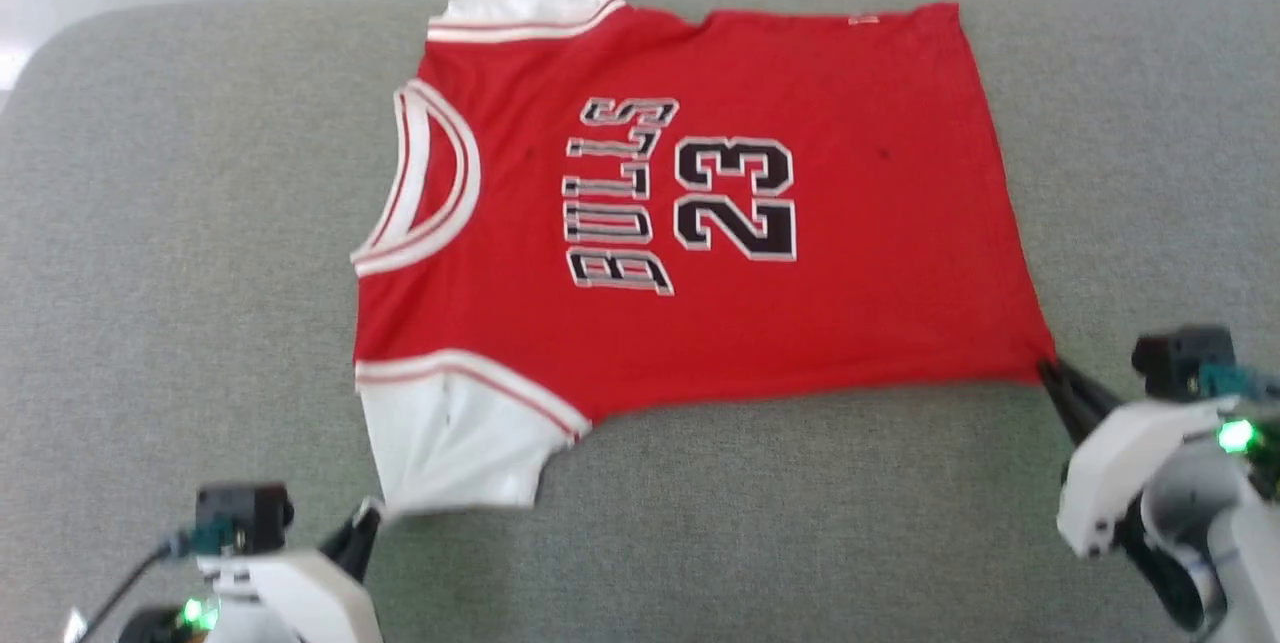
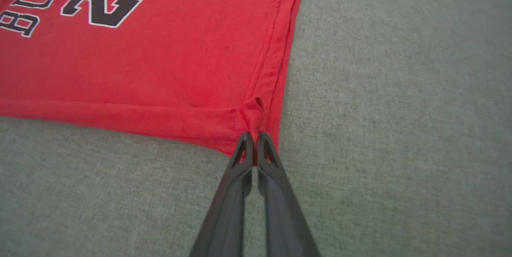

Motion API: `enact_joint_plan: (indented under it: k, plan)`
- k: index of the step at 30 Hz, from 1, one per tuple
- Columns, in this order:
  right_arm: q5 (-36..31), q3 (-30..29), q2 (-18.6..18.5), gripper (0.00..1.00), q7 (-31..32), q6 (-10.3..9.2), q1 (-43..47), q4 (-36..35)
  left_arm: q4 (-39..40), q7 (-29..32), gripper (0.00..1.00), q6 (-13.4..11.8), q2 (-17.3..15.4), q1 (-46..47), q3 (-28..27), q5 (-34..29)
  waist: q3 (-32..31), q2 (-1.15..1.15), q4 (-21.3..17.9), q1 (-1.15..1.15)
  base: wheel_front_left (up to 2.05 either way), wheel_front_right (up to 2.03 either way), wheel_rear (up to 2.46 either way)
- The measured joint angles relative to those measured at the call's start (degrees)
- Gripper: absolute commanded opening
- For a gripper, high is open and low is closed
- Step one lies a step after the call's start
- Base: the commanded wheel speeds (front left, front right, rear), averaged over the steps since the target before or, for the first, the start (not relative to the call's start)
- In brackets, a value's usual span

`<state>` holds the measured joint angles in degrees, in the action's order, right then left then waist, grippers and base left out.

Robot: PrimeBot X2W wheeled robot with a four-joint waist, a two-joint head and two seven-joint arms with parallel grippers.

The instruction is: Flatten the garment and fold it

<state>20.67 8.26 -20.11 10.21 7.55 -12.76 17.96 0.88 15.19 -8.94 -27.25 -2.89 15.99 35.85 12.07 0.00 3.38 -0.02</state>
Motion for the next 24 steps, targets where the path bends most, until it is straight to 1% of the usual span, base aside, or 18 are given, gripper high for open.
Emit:
enact_joint_plan:
  k: [4, 6, 8, 12, 15, 19, 23, 24]
  plan:
    - [-1.96, -3.59, 1.85, 0.00, 0.85, 0.02, 5.83, -2.79, 1.10, -1.27, 0.00, -1.20, 0.15, -4.22, 0.18, 0.02, -0.51, 0.00, 0.28, 0.01, 0.00, 0.00, 0.00]
    - [-3.14, -5.13, 3.15, 0.00, 0.14, 0.05, 8.45, -4.55, 1.74, -3.77, 0.00, -1.25, 0.37, -5.24, 0.40, -0.89, -0.66, 0.00, 0.44, 0.01, 0.00, 0.00, 0.00]
    - [-4.22, -6.82, 5.00, 0.00, -2.47, 0.05, 10.51, -6.31, 2.19, -8.68, 0.00, -1.82, 0.97, -5.24, 0.35, -3.20, -0.75, 0.00, 0.58, 0.01, 0.00, 0.00, 0.00]
    - [-7.39, -8.22, 7.88, 0.00, -9.46, 0.05, 13.31, -8.39, 1.70, -19.68, 0.00, -3.72, 2.42, -3.43, 1.21, -10.76, -0.63, 0.00, 0.89, 0.01, 0.00, 0.00, 0.00]
    - [-9.27, -8.44, 9.64, 0.00, -13.97, 0.05, 13.63, -8.61, 0.64, -25.54, 0.00, -4.83, 4.09, -0.17, 2.02, -14.43, -0.30, 0.00, 0.83, 0.02, 0.00, 0.00, 0.00]
    - [-10.91, -8.68, 10.15, 0.00, -17.41, 0.05, 12.45, -8.81, 0.04, -28.16, 0.00, -5.22, 4.36, 5.22, 2.46, -17.85, 0.26, 0.00, 0.45, 0.02, 0.00, 0.00, 0.00]
    - [-11.69, -8.62, 10.01, 0.00, -17.26, 0.05, 9.29, -9.01, -0.41, -28.92, 0.00, -5.04, 4.21, 11.62, 2.54, -19.97, 1.17, 0.00, -0.02, 0.02, 0.00, 0.00, 0.00]
    - [-11.69, -8.51, 9.85, 0.00, -17.04, 0.05, 8.37, -9.09, -0.78, -28.92, 0.00, -4.48, 4.14, 13.37, 2.67, -20.29, 1.48, 0.00, -0.12, 0.02, 0.00, 0.00, 0.00]
